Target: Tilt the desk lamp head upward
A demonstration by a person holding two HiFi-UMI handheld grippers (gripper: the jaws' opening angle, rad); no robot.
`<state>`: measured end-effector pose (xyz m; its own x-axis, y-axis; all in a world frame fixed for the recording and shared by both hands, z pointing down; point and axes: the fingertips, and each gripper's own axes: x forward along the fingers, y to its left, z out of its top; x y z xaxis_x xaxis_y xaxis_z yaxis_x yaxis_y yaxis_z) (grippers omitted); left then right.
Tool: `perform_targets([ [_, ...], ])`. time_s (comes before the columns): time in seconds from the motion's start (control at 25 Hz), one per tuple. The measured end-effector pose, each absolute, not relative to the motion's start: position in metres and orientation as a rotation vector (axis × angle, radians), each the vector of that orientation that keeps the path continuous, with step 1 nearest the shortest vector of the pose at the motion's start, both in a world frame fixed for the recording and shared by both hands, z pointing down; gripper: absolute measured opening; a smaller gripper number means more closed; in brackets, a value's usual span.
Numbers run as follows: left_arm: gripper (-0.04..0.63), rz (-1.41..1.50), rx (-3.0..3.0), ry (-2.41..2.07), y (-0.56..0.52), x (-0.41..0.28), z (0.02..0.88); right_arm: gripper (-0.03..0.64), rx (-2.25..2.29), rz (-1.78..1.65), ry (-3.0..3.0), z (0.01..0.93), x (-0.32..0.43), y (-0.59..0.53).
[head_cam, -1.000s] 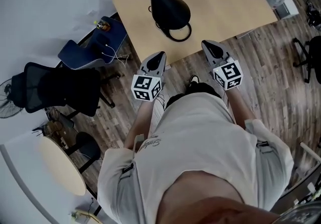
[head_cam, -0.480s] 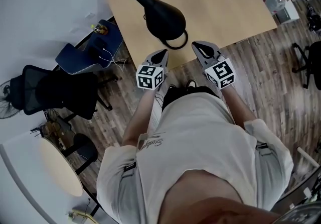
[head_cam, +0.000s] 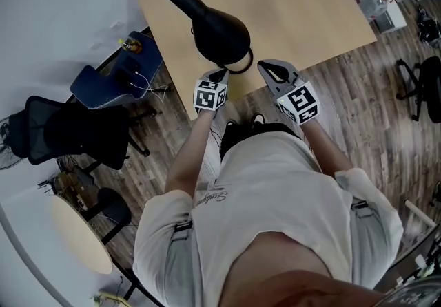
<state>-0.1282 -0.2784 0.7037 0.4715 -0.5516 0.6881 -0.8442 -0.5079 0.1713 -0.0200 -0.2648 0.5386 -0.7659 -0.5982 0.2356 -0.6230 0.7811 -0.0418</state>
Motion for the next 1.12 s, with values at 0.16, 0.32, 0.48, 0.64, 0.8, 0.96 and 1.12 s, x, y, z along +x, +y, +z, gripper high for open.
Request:
perform_targets([
  [0.16,0.015,0.854,2.181,-1.142,-0.283,-0.131,0.729,-0.005,0.939,0.178,-2.759,0.543,-0.022,-0.268],
  [0.32,0.015,0.934,2.167,-1.125,-0.288,-0.134,0.750,-0.005,0.913,0.165,-2.770,0.540,-0.028,-0.271],
  [0.48,0.015,1.013,2.141,-1.104,-0.293,-0.134,0.766,-0.005,0.882,0.152,-2.784,0.536,-0.035,-0.277],
  [0.64,0.015,1.013,2.148,-1.096,-0.293,-0.135,0.770,-0.005,0.871,0.151,-2.804,0.532,-0.038,-0.278],
  [0.8,0.015,0.960,2.136,-1.109,-0.293,-0.135,0.770,-0.005,0.863,0.147,-2.822,0.529,-0.045,-0.279],
  [0.96,0.015,0.937,2.109,-1.122,-0.292,-0.138,0.770,-0.005,0.861,0.161,-2.832,0.529,-0.055,-0.277],
  [1.12,0.015,0.945,2.109,-1.132,-0.294,-0.137,0.769,-0.005,0.879,0.163,-2.855,0.525,-0.057,-0.281],
])
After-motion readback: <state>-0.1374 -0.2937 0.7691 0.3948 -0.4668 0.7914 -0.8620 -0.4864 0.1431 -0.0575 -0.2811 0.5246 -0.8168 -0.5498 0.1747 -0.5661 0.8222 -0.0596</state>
